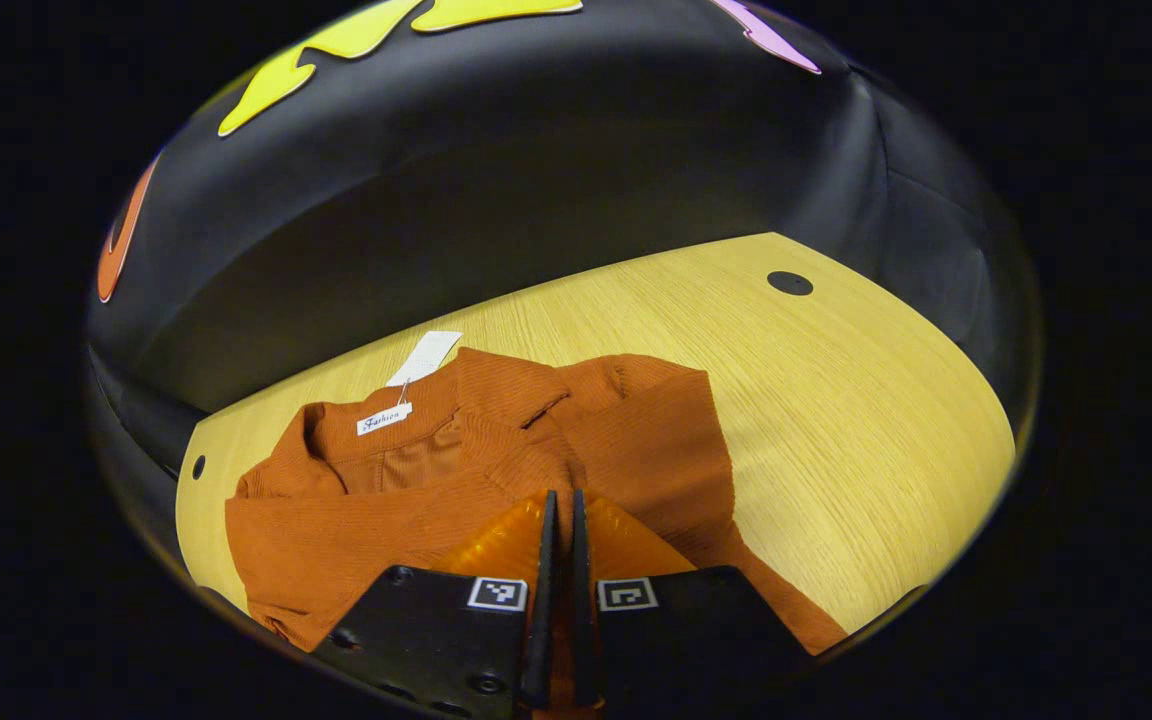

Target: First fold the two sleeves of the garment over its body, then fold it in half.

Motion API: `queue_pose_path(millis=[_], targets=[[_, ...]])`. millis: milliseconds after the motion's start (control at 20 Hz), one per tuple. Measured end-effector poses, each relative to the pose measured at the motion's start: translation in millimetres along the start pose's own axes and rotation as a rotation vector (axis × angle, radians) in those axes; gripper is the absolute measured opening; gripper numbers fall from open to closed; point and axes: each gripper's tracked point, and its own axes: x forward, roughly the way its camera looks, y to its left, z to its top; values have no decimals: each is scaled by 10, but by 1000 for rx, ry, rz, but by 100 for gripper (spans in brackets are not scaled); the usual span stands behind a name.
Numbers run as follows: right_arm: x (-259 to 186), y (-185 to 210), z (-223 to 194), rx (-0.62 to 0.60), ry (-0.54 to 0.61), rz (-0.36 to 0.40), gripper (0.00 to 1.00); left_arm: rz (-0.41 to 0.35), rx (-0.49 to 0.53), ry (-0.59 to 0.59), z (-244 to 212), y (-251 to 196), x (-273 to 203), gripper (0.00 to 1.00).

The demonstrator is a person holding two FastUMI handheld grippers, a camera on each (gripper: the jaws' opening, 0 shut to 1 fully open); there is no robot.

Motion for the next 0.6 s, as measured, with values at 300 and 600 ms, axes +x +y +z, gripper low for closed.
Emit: queue_pose_path(millis=[300,600], targets=[[60,176,107,-36,-25,14,97,-42,-45,-41,69,-72,-226,92],[169,639,286,-84,-75,79,97,-46,-144,-162,325,208,-901,98]])
